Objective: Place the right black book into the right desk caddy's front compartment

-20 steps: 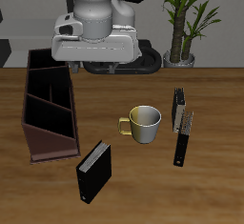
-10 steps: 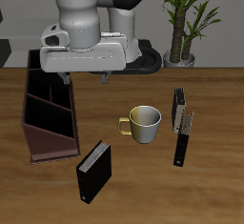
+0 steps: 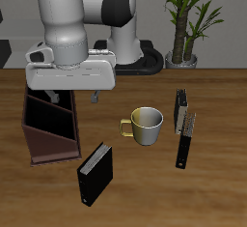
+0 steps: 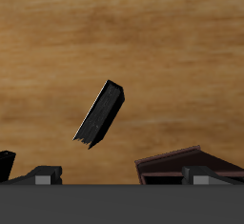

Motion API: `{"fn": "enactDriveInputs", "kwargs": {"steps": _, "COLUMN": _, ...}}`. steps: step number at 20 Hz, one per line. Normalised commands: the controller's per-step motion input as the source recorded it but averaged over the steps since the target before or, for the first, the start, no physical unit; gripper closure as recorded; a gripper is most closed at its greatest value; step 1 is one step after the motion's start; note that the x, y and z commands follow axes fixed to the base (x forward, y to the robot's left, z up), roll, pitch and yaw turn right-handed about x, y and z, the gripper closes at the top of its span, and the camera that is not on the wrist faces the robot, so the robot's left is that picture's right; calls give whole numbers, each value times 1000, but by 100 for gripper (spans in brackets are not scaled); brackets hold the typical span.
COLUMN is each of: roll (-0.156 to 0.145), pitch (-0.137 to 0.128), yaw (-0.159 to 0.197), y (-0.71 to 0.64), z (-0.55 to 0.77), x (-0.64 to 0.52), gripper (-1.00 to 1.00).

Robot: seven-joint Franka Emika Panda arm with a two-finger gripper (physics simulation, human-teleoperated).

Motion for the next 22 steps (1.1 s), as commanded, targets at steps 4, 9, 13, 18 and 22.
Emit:
{"fn": "enactDriveInputs", "kwargs": {"steps": 4, "roll": 19, "pitch": -14, "yaw": -29, "y": -150, "z": -237, "x": 218, "gripper": -100}}
{"fn": "enactDriveInputs", "kwargs": {"steps": 9, "roll": -9, "pitch": -10, "yaw": -23, "y": -54, "z": -254, "x": 199, "gripper": -100}}
{"fn": "enactDriveInputs", "kwargs": {"steps": 13, "roll": -1, "pitch": -11, "yaw": -23, "y": 67, "z": -98, "x": 38, "gripper": -100}}
{"fn": "enactDriveInputs", "kwargs": {"steps": 18, "roll": 3, "pitch": -10, "yaw": -72, "y": 193, "z": -97, "x": 172, "gripper": -100}}
{"fn": "enactDriveInputs", "kwargs": {"steps": 22, "roll": -5, "pitch": 0, "yaw": -10, "y": 121, "z": -94, "x": 193, "gripper": -100}}
